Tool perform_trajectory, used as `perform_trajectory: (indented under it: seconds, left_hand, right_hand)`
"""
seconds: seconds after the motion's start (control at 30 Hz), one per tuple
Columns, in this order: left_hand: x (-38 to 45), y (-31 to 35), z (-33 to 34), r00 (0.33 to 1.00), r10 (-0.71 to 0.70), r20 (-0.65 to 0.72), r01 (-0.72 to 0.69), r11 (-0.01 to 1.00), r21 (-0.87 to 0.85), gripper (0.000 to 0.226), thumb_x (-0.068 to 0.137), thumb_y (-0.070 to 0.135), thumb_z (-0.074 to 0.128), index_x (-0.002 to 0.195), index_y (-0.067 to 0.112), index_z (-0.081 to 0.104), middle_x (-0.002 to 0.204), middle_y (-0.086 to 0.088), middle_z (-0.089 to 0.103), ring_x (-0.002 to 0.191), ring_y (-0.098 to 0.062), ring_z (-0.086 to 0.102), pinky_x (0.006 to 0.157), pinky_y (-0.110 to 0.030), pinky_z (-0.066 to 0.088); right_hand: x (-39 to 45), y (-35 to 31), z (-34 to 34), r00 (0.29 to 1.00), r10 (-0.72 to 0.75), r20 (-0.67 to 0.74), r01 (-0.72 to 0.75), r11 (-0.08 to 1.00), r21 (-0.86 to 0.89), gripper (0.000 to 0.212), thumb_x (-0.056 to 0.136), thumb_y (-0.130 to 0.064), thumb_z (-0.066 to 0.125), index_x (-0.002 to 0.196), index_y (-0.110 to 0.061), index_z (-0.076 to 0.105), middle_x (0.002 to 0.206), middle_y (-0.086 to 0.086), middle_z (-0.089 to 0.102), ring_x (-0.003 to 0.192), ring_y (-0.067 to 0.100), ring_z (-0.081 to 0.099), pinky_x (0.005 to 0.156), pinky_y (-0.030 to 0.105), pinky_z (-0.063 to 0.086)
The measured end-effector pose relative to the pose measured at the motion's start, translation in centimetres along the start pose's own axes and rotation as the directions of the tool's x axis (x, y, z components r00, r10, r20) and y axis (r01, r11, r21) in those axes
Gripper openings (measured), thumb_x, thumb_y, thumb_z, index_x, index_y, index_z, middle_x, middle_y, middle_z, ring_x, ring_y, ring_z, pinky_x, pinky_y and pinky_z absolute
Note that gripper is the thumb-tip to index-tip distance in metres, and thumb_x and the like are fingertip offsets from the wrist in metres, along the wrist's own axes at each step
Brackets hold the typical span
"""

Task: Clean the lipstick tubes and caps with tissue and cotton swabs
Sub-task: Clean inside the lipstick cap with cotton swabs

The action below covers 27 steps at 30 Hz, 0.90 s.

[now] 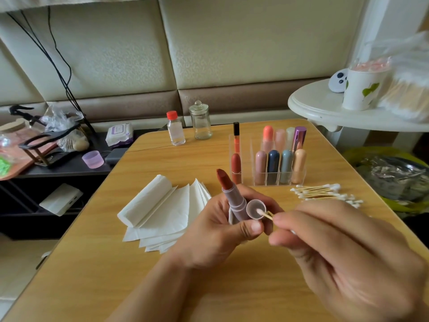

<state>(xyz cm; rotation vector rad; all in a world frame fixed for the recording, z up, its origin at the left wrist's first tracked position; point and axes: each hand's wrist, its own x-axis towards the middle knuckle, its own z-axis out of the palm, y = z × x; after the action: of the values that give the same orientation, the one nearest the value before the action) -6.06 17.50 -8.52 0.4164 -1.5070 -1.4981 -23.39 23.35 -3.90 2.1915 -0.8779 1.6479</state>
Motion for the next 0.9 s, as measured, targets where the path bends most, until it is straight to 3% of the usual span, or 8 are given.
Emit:
perform_trajectory:
  seconds: [0.1,0.2,0.3,0.4,0.47,0.63,0.73,0.9]
  left_hand:
    - [0.2,0.0,0.1,0.999,-0.020,0.030,0.020,1.000,-0.023,0.018,0.087,0.024,0.071,0.104,0.021,0.067,0.084,-0.019,0.056,0.082,-0.030,0.049,0.076,-0.043,0.039]
    - [0.3,0.4,0.4,0.996,-0.009,0.088,0.011,0.999,-0.031,0.015,0.091,0.022,0.065,0.106,0.018,0.063,0.083,0.001,0.057,0.068,-0.009,0.046,0.065,-0.020,0.040]
    - [0.3,0.2,0.3,0.999,-0.018,0.049,0.022,0.998,-0.067,0.023,0.093,0.024,0.064,0.113,0.014,0.061,0.081,-0.009,0.048,0.066,-0.013,0.041,0.060,-0.021,0.035]
    - [0.1,0.0,0.0,0.999,-0.042,-0.028,0.038,0.989,-0.146,0.024,0.089,0.029,0.069,0.109,0.016,0.063,0.078,-0.007,0.052,0.065,-0.011,0.046,0.059,-0.022,0.036]
    - [0.1,-0.1,-0.2,0.997,-0.062,-0.042,0.059,0.996,-0.059,0.023,0.088,0.032,0.071,0.104,0.017,0.066,0.075,-0.011,0.048,0.061,-0.012,0.041,0.057,-0.024,0.034]
    - [0.0,-0.6,-0.3,0.992,-0.100,-0.081,0.109,0.987,0.117,0.028,0.083,0.045,0.073,0.102,0.025,0.067,0.073,-0.012,0.046,0.061,-0.015,0.038,0.059,-0.028,0.032]
    - [-0.2,-0.6,-0.4,0.991,-0.100,-0.084,0.113,0.978,0.175,0.019,0.085,0.034,0.067,0.102,0.025,0.067,0.074,-0.002,0.053,0.063,-0.013,0.043,0.061,-0.027,0.035]
    - [-0.2,-0.5,-0.1,0.993,-0.096,-0.070,0.106,0.982,0.158,0.017,0.085,0.029,0.065,0.102,0.026,0.068,0.075,-0.001,0.052,0.064,-0.014,0.042,0.061,-0.029,0.034]
  right_hand:
    - [-0.8,1.4,0.5,0.998,0.011,0.056,-0.001,0.985,-0.170,0.024,0.096,-0.026,0.069,0.089,-0.005,0.079,0.080,0.009,0.068,0.061,0.017,0.058,0.066,0.022,0.049]
    - [-1.0,2.2,0.5,0.998,0.030,0.062,-0.013,0.966,-0.258,0.029,0.097,-0.025,0.068,0.083,-0.002,0.078,0.077,0.009,0.068,0.056,0.023,0.059,0.059,0.030,0.047]
    - [-0.7,2.7,0.1,0.980,0.146,0.134,-0.121,0.976,-0.180,0.029,0.094,-0.026,0.064,0.078,-0.005,0.076,0.072,0.005,0.066,0.051,0.020,0.056,0.056,0.026,0.042]
    - [-0.5,3.3,-0.4,0.904,0.259,0.339,-0.234,0.966,-0.112,0.031,0.091,-0.038,0.055,0.073,-0.019,0.072,0.065,-0.009,0.060,0.055,0.009,0.052,0.056,0.023,0.040]
    - [-0.9,3.8,-0.8,0.867,0.246,0.433,-0.215,0.969,-0.120,0.029,0.091,-0.039,0.051,0.075,-0.023,0.069,0.063,-0.014,0.056,0.055,0.008,0.051,0.054,0.026,0.040]
    - [-2.2,3.4,-1.3,0.867,0.277,0.414,-0.253,0.961,-0.112,0.029,0.092,-0.031,0.051,0.075,-0.017,0.070,0.061,-0.008,0.058,0.050,0.009,0.051,0.049,0.026,0.037]
    - [-2.6,3.5,-1.3,0.808,0.295,0.510,-0.349,0.937,0.012,0.028,0.092,-0.036,0.052,0.071,-0.024,0.067,0.055,-0.012,0.049,0.047,0.007,0.045,0.043,0.016,0.029]
    - [-2.6,3.4,-0.9,0.805,0.354,0.476,-0.434,0.898,0.067,0.029,0.090,-0.037,0.054,0.068,-0.023,0.067,0.050,-0.006,0.045,0.042,0.009,0.040,0.043,0.010,0.021]
